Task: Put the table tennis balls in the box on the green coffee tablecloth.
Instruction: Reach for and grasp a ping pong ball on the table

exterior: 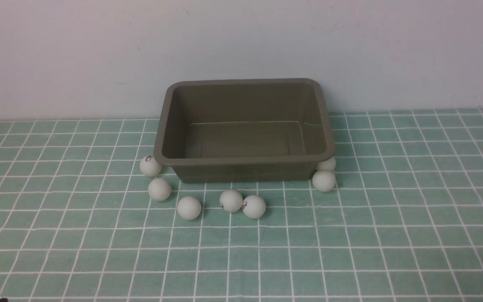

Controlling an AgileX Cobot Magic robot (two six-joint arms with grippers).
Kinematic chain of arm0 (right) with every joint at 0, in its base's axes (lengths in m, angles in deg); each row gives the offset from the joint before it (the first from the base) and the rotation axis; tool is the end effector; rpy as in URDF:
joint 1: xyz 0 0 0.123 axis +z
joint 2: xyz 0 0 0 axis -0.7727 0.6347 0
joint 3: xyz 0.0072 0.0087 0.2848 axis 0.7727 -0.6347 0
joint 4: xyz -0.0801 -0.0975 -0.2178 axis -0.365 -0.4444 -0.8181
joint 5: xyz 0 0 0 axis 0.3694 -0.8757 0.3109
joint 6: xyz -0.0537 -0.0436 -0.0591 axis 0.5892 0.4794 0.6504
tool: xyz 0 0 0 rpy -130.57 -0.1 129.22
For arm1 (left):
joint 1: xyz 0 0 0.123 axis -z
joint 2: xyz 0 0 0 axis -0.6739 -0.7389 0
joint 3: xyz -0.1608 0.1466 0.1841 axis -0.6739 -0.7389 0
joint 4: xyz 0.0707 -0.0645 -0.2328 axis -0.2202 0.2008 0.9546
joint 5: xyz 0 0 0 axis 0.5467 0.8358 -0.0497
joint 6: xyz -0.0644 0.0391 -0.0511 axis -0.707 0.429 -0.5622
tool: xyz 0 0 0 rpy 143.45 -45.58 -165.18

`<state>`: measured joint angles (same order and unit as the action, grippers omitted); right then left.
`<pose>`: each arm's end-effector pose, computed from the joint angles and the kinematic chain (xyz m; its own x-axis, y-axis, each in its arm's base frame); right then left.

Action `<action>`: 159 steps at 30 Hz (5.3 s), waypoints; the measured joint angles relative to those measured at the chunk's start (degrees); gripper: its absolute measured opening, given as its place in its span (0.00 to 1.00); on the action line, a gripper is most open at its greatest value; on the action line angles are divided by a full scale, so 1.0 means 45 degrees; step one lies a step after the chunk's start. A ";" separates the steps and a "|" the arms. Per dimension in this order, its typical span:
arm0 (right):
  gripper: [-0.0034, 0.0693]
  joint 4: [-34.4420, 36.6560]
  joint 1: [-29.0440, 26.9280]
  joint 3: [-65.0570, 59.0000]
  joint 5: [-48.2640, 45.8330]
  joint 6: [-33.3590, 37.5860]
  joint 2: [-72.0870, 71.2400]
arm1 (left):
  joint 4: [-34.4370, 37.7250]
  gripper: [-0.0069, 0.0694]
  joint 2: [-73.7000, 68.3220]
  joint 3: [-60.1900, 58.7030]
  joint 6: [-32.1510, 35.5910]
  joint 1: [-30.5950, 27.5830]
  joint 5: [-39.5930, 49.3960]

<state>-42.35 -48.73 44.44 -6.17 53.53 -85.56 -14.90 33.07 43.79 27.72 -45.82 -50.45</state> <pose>0.0517 -0.0041 0.1727 -0.2936 0.0473 -0.9547 0.0451 0.9983 0.0356 0.0518 0.0063 0.1704 -0.3085 -0.0378 -0.9505 -0.0994 0.9950 -0.0073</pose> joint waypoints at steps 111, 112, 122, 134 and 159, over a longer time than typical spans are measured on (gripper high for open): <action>0.58 0.2140 0.0000 0.8065 -0.5962 0.0330 -0.0026 | 0.3615 0.74 0.0000 -0.0047 -0.2149 0.0000 -0.3498; 0.58 0.2140 0.0000 0.8065 -0.5966 0.0427 -0.0026 | 0.3672 0.74 0.0000 -0.0047 -0.2209 0.0000 -0.3534; 0.58 0.2557 0.0000 0.8065 -0.5977 0.1552 -0.0026 | 0.3852 0.74 0.0000 -0.0047 -0.2755 0.0000 -0.3806; 0.58 0.2882 0.0000 0.8065 -0.6012 0.1733 -0.0026 | 0.4142 0.74 0.0000 0.0119 -0.3363 0.0021 -0.2884; 0.58 0.7071 0.0000 0.8065 -0.5726 0.6774 0.1408 | 1.3892 0.74 0.0014 0.4435 0.7631 0.0021 0.5238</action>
<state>-10.53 -48.73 80.73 -31.93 84.01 -79.22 47.61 33.13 63.74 62.06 -45.73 -26.88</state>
